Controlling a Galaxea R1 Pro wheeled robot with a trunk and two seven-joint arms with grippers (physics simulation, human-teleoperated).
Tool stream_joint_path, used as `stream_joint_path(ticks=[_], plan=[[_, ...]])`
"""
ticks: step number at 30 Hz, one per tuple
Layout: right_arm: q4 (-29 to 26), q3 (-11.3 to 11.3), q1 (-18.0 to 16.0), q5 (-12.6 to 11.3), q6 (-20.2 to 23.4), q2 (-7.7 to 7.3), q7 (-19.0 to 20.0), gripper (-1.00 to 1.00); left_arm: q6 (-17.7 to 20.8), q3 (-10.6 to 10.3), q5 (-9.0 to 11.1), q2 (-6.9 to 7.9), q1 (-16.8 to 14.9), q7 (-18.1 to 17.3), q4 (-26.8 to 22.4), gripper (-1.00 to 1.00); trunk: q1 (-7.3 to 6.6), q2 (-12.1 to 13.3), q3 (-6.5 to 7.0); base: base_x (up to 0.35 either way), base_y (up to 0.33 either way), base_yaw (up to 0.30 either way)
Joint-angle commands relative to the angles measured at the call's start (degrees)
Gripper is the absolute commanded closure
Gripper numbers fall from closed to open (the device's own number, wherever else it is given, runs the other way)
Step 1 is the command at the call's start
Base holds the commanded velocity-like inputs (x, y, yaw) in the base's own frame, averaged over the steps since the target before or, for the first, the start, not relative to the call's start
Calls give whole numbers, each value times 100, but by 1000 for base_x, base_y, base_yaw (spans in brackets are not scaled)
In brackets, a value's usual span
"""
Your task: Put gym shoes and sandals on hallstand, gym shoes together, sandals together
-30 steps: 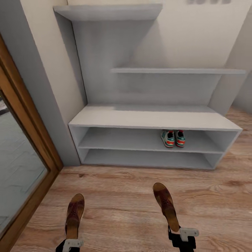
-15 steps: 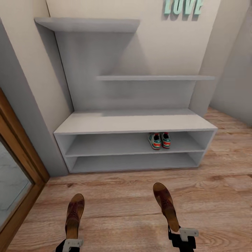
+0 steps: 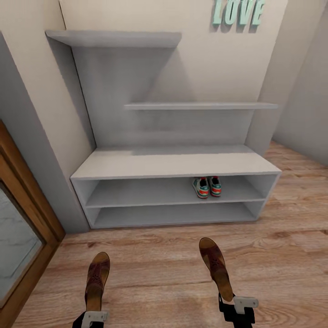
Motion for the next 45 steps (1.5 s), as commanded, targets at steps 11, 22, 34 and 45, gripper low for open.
stream_joint_path(ticks=[11,22,34,45], plan=[[7,-25,-4,41,-17,4,-15,100,-20,48,-73,-2,-3,7,9,100,-243,441,193,0,0,0],[7,-23,-4,40,-17,39,-15,100,-17,48,-73,-2,-3,7,9,100,-287,521,229,0,0,0],[-4,-58,-4,-14,9,-715,55,100,849,81,-63,-40,-523,12,-128,100,-287,521,229,0,0,0],[-2,-319,-4,-94,481,-890,73,100,2692,89,-64,-134,-1887,-62,-149,100,-287,521,229,0,0,0]])
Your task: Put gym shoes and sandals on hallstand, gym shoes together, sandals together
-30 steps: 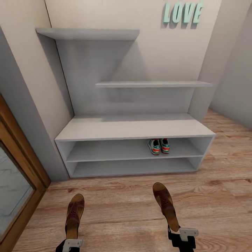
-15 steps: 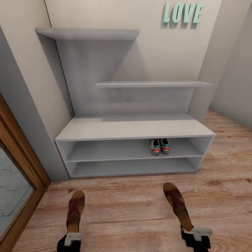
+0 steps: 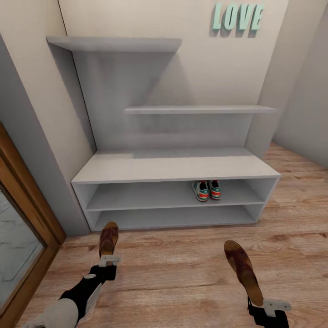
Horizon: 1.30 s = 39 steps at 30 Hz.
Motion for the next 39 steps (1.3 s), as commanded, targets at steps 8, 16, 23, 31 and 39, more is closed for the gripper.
stream_joint_path(ticks=[8,16,23,31,39], plan=[[7,-614,-4,-149,226,-32,-14,100,985,55,-75,-151,-857,-49,5,100,-1,-2,-5,0,0,0],[14,-741,-4,-185,260,-121,-13,100,1700,49,-75,-186,-1392,-318,4,100,-1,-2,-5,0,0,0],[16,-738,-4,-178,263,-46,-13,100,1869,13,-86,-191,-1478,-377,-269,100,-1,-2,-5,0,0,0],[9,-749,-4,-185,270,28,-13,100,2312,-16,-98,-172,-1470,-508,-424,100,109,-202,-124,0,0,0],[7,-753,-6,-189,266,19,-13,100,2434,-21,-111,-158,-1488,-557,-436,100,285,-523,-340,0,0,0]])
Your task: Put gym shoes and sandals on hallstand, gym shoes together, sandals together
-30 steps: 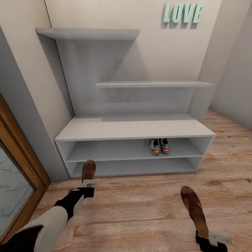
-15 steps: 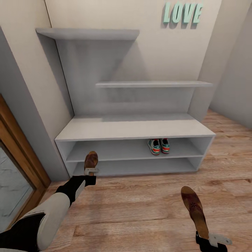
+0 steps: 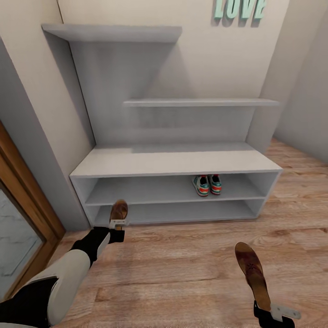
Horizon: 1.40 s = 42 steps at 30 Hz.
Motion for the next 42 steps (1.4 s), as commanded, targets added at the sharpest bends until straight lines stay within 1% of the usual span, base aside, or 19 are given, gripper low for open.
stream_joint_path(ticks=[1,5,21,42], plan=[[6,-20,-4,41,-14,0,-25,100,34,41,-73,-2,-1,-40,-16,100,21,-44,-33,0,0,0],[6,-20,-4,45,-14,2,-25,100,36,35,-77,1,-1,-40,-16,100,109,-204,-141,0,0,0],[15,-11,-5,67,-17,-19,-16,100,-4,23,-79,-15,68,-41,-16,100,109,-204,-159,18,0,0],[15,-11,-3,67,-17,-18,-16,100,-16,33,-78,-8,69,-47,-19,100,109,-204,-159,329,-42,0]])
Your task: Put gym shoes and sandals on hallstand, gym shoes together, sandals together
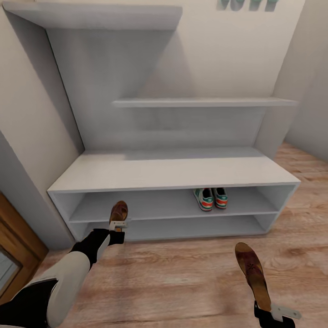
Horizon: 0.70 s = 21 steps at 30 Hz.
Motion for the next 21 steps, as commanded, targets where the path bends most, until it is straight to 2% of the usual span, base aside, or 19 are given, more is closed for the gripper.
stream_joint_path(ticks=[1,5,13,21], plan=[[6,-22,-5,41,-15,0,-25,100,30,42,-71,-5,-1,-40,-17,100,2,-2,-5,336,-3,0],[6,-22,-5,41,-15,0,-25,100,25,40,-71,3,-1,-34,-18,100,2,-2,-5,276,-1,0],[7,-22,-5,41,-15,0,-25,100,19,42,-71,-12,-1,-33,-19,100,2,-2,-5,68,0,0],[7,-22,-5,41,-15,0,-25,100,24,42,-71,-13,-1,-33,-21,100,2,-2,-5,254,0,0]])
